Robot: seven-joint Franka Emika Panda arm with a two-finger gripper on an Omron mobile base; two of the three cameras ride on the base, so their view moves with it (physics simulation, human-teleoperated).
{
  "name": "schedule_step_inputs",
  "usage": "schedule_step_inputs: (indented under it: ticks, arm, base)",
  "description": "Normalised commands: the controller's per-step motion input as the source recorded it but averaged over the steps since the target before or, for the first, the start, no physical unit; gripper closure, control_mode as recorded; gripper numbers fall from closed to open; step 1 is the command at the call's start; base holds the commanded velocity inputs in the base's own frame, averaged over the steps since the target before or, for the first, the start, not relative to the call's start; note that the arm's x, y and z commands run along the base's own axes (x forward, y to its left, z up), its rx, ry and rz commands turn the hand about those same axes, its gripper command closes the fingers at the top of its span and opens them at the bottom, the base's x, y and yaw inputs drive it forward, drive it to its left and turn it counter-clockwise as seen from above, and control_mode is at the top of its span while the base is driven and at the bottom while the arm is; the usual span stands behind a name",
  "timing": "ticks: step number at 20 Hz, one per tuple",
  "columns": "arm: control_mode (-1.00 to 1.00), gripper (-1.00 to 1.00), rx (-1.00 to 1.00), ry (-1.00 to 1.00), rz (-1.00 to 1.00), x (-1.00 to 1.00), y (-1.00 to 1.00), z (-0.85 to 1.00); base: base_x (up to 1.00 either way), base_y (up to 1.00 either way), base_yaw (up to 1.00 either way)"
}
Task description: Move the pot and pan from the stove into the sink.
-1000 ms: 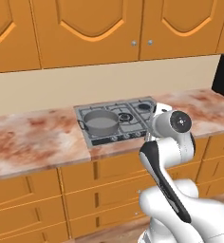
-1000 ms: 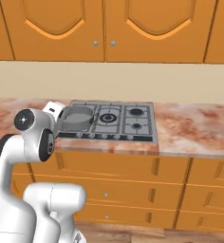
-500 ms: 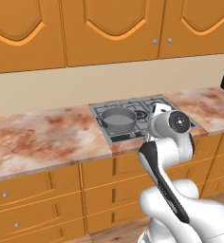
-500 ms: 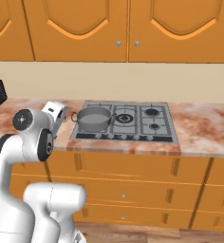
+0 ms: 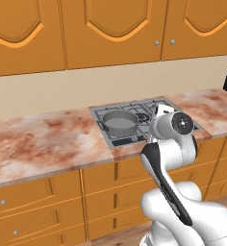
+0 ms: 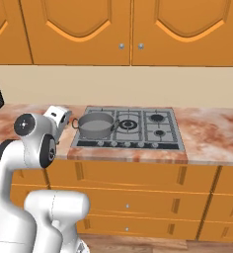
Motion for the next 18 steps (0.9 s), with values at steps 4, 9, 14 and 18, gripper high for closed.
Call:
schedule_step_inputs:
  ticks: [4, 9, 14, 18]
  arm:
    - [-1.0, -1.0, 0.0, 0.0, 0.0, 0.0, 0.0, 0.0]
    - [-1.0, -1.0, 0.0, 0.04, -0.01, 0.55, 0.0, -0.02]
    - [-1.0, -1.0, 0.0, 0.08, -0.02, 0.8, 0.0, -0.04]
    - [-1.0, -1.0, 0.0, 0.08, -0.02, 0.73, 0.01, -0.04]
  base:
    - [0.0, 0.0, 0.0]
    - [0.0, 0.0, 0.0]
    - [0.0, 0.0, 0.0]
    - [0.0, 0.0, 0.0]
